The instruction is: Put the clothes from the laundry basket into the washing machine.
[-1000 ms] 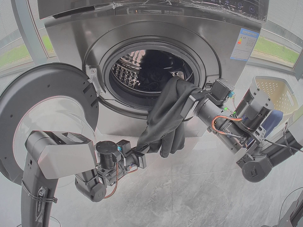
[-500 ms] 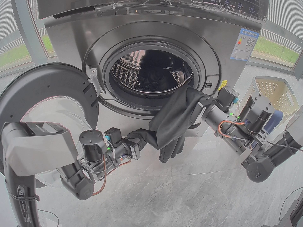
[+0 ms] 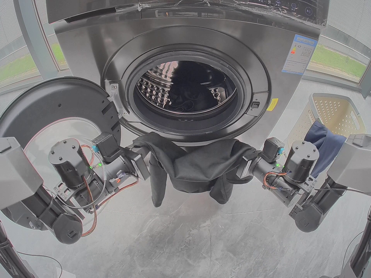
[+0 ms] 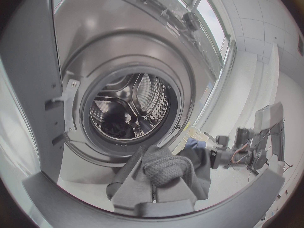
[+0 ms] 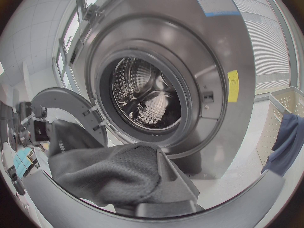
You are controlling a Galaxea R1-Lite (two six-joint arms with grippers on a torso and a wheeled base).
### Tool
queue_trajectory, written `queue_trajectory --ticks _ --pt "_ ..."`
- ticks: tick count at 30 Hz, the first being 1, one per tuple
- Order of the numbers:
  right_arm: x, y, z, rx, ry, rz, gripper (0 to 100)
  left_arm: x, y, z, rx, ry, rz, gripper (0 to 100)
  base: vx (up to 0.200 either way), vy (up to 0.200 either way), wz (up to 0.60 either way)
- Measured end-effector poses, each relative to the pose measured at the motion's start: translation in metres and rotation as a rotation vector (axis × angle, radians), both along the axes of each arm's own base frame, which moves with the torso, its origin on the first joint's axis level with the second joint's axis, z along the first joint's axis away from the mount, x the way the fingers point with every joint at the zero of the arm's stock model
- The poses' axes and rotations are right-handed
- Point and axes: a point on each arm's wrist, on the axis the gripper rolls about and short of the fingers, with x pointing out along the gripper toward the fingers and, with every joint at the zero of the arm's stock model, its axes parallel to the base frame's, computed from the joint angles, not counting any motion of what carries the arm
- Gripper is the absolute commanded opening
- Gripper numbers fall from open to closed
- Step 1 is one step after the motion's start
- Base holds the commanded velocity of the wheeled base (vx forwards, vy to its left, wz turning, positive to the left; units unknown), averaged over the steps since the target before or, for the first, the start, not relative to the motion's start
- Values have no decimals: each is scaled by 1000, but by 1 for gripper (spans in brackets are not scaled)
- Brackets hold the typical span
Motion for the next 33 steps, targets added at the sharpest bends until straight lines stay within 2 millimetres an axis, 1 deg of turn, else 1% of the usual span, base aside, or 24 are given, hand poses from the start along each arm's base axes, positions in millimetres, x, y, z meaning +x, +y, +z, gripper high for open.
queue_trajectory --ticks 1,5,9,12,15,19,27,33 --pt "1 0 -4 -4 6 -3 100 -1 1 3 -5 -9 0 0 0 0 0" --pt "6 -1 -16 -17 28 -9 100 -6 4 15 -26 -43 0 0 0 0 0" --pt "4 0 -30 -47 69 -4 100 -8 5 24 -43 -68 5 0 0 0 0" --pt "-2 -1 -46 -88 122 9 100 -8 6 28 -51 -83 12 0 0 0 0" --pt "-13 -3 -65 -136 192 38 100 -6 6 31 -59 -93 29 0 0 0 0" --pt "-25 -3 -80 -177 253 80 100 -5 5 33 -64 -100 44 0 0 0 0" --pt "-37 -7 -91 -220 310 104 100 -2 3 32 -67 -102 63 0 0 0 0" --pt "-39 -8 -89 -219 306 106 100 -1 1 29 -61 -94 62 0 0 0 0"
